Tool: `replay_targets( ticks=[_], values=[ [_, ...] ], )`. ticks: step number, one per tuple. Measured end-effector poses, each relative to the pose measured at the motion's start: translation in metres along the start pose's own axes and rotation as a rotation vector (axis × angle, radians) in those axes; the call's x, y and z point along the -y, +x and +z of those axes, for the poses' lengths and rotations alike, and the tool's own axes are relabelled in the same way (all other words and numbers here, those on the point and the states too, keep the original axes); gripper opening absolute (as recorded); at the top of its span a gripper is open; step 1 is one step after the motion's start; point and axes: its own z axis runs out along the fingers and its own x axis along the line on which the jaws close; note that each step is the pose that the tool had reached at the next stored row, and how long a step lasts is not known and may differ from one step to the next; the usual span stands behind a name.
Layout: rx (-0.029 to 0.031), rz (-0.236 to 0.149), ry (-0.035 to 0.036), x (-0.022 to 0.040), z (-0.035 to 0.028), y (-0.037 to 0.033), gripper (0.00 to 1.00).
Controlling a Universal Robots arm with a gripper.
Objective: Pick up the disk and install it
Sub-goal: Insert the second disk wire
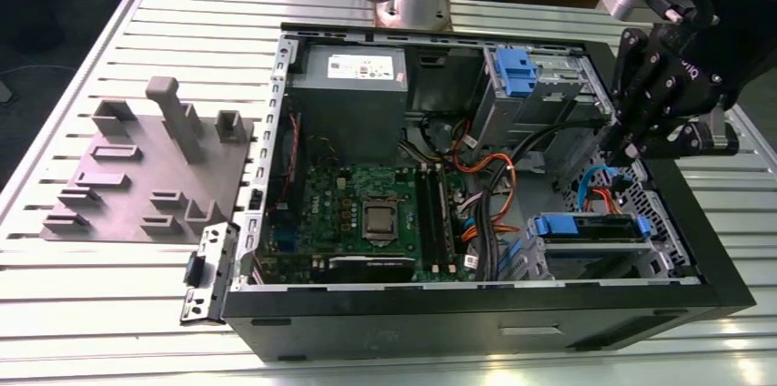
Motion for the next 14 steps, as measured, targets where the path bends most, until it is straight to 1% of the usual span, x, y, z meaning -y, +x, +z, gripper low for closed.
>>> replay_targets(
  ticks=[1,14],
  values=[
    [0.0001,0.0,0.0,0.0007,0.0001,-0.0001,0.25],
    [0.0,0.0,0.0,0.0013,0.0001,0.0,0.25]
  ],
)
